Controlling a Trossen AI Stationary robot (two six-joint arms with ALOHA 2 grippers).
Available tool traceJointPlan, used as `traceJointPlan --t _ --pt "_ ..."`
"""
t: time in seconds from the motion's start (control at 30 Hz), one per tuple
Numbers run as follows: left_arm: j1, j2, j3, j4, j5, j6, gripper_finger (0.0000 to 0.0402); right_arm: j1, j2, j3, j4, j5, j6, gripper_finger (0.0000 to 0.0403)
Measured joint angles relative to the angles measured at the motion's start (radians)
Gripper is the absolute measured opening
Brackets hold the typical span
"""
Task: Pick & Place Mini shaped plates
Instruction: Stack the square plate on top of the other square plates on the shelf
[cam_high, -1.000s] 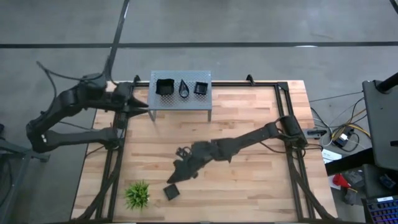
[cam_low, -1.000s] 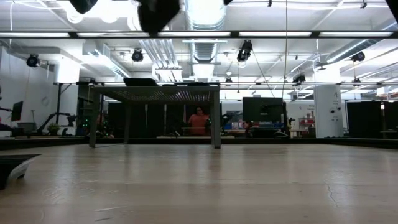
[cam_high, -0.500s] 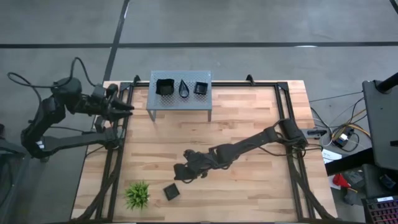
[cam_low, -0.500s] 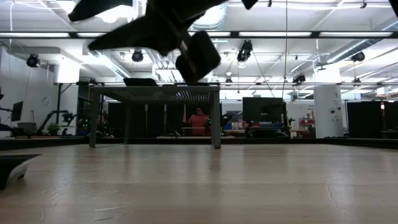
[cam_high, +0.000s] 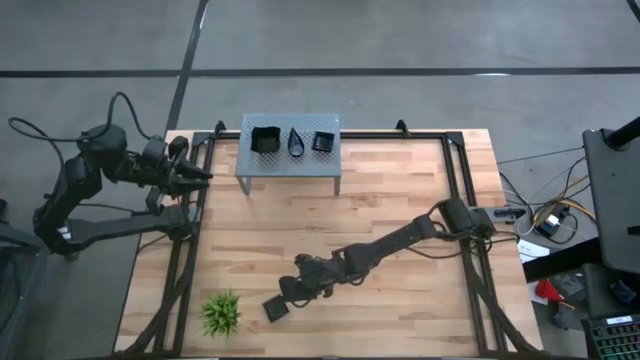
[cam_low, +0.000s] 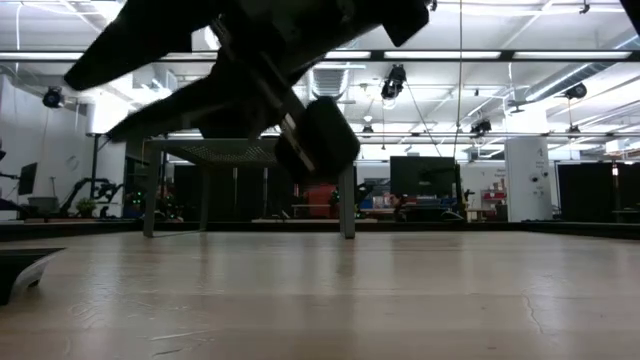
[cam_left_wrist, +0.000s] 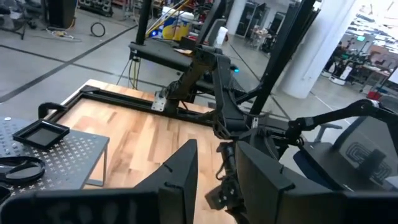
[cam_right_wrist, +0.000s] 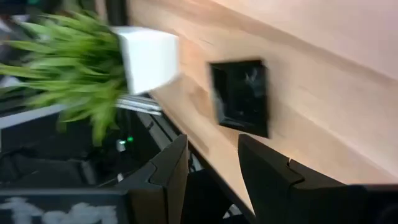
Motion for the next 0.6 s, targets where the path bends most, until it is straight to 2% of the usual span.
traceJointPlan --t 0.17,0.33,0.6 --pt "0.000 0.001 0.000 0.000 0.000 0.001 0.0103 0.014 0.059 0.027 -0.002 -0.003 0.039 0.0139" --pt "0.000 0.000 -0.001 -0.002 0.000 0.001 0.0103 0.016 0.117 0.122 -0.024 0.006 0.022 0.0138" --pt "0.000 0.000 -0.001 -0.004 0.001 0.001 0.0103 0.011 0.175 0.286 -0.302 0.010 -0.086 0.0132"
